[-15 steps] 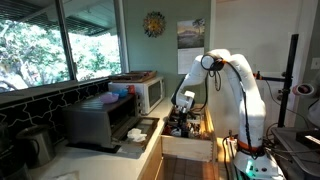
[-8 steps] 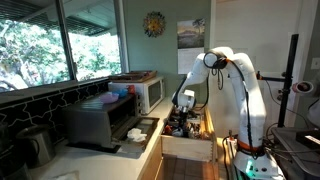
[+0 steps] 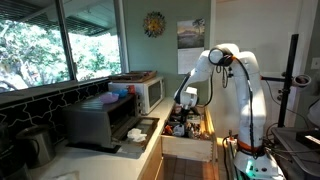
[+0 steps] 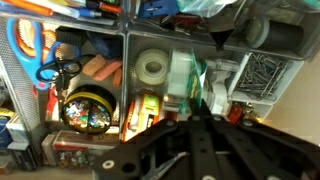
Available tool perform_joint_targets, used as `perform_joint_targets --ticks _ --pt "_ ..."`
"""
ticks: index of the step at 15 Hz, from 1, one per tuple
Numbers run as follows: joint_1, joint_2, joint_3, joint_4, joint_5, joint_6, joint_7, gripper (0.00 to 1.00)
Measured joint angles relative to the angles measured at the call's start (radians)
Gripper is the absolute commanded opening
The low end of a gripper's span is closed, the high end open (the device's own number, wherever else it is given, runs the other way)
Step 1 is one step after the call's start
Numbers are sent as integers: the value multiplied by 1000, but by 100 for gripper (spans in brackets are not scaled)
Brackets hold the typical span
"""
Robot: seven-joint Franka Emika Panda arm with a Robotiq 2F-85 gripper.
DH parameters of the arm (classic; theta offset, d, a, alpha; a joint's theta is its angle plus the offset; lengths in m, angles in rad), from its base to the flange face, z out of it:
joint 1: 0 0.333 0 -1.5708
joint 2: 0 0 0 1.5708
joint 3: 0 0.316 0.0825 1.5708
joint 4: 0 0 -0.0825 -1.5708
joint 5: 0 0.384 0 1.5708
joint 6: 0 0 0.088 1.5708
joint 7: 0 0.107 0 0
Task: Take the white thing out of the drawer
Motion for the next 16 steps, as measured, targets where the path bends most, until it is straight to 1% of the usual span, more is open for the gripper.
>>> perform_joint_targets --ticks 4,7,9,12,14,16 --pt "4 -67 -11 -48 -35 43 31 0" --pt "5 -128 -28 -90 -131 43 101 0" --pt "4 -172 -47 -121 -246 43 184 0" --pt "-32 -241 -51 -156 -474 18 333 0" --pt "-63 -290 -53 -162 -627 -55 414 0" --pt "-94 -369 -54 -155 -777 -186 486 0"
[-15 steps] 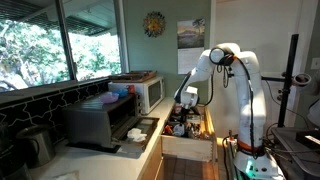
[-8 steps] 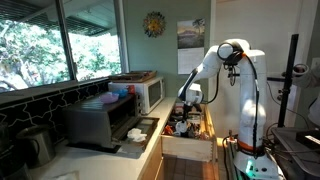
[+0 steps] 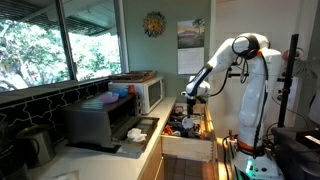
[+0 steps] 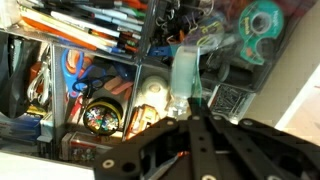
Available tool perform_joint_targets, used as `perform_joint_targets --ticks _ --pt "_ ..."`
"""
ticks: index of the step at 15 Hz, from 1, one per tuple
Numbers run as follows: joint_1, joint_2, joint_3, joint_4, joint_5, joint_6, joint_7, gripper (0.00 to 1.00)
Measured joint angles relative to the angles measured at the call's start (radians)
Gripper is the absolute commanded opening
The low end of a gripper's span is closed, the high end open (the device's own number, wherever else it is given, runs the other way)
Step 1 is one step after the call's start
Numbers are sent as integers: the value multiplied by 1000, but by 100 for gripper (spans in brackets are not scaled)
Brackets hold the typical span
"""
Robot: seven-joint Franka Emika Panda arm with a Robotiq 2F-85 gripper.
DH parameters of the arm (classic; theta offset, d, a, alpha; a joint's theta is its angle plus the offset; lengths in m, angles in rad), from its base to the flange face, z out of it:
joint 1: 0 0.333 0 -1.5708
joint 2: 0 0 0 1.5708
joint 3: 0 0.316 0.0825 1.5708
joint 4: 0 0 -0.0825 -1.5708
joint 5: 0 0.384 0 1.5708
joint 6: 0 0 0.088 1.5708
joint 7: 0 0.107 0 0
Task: Take the white thing out of the drawer
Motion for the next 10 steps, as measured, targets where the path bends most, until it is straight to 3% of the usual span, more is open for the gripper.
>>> perform_joint_targets --ticks 3,7,10 --pt "-37 -164 6 23 -149 -177 111 0" --pt "-95 -344 35 81 -288 -285 331 0" --pt "-112 -391 35 135 -329 -324 438 1"
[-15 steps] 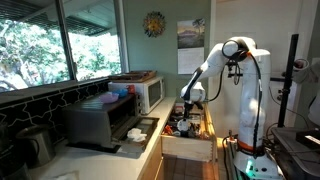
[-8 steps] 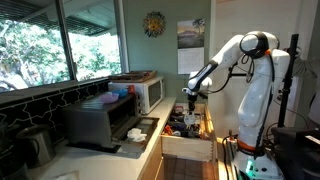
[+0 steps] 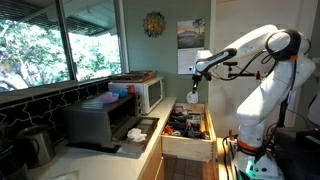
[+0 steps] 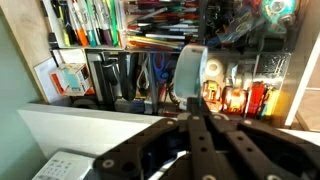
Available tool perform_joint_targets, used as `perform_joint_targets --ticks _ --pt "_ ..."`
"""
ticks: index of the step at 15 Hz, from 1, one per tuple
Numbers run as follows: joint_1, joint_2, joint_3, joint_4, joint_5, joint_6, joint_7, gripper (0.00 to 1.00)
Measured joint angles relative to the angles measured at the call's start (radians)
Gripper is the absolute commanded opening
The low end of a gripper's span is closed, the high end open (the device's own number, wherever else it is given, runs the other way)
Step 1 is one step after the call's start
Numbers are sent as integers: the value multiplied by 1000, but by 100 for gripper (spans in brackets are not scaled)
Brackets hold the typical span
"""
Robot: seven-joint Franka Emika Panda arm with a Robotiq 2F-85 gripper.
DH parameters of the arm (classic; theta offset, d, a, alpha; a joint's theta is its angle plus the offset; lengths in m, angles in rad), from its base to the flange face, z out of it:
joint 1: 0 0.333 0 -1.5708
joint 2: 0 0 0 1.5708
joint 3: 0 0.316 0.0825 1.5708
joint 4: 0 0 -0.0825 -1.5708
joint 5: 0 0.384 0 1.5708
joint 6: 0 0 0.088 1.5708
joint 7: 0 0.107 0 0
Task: Take the white thing out of the drawer
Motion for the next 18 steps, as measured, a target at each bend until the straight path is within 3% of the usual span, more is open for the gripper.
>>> perform_joint_targets --ticks 5,8,12,18 --pt "26 10 -14 -4 13 -16 9 0" --pt "71 96 23 60 22 -70 195 0" --pt "129 301 106 287 22 -160 490 0" --pt "161 604 126 632 23 -263 784 1"
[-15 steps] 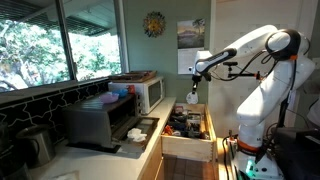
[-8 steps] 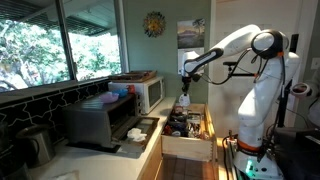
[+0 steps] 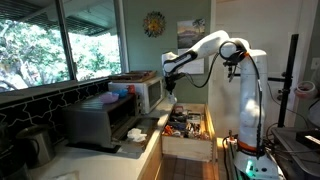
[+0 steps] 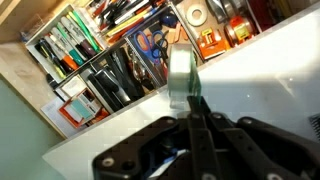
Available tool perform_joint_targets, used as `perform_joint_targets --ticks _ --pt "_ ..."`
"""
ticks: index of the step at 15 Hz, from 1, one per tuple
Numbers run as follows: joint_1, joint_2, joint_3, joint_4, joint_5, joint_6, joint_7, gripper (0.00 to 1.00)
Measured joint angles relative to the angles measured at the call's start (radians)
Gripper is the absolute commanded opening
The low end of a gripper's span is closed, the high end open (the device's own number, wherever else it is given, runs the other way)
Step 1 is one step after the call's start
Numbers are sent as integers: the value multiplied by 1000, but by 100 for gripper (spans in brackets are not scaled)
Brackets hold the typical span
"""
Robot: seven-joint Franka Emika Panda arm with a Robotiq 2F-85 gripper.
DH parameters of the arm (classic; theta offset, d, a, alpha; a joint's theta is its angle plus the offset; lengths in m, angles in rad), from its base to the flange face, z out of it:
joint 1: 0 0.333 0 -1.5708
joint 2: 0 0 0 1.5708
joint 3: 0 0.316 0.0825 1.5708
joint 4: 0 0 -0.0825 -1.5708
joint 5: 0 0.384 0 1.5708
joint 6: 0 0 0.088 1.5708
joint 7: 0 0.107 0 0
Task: Take the white thing out of the drawer
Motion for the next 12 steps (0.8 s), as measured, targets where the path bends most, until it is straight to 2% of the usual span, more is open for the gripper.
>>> perform_joint_targets --ticks 2,5,12 --pt "6 55 0 59 0 -6 21 0" --pt "9 70 -2 74 -2 -10 41 0" --pt "60 64 -5 61 -33 52 352 0"
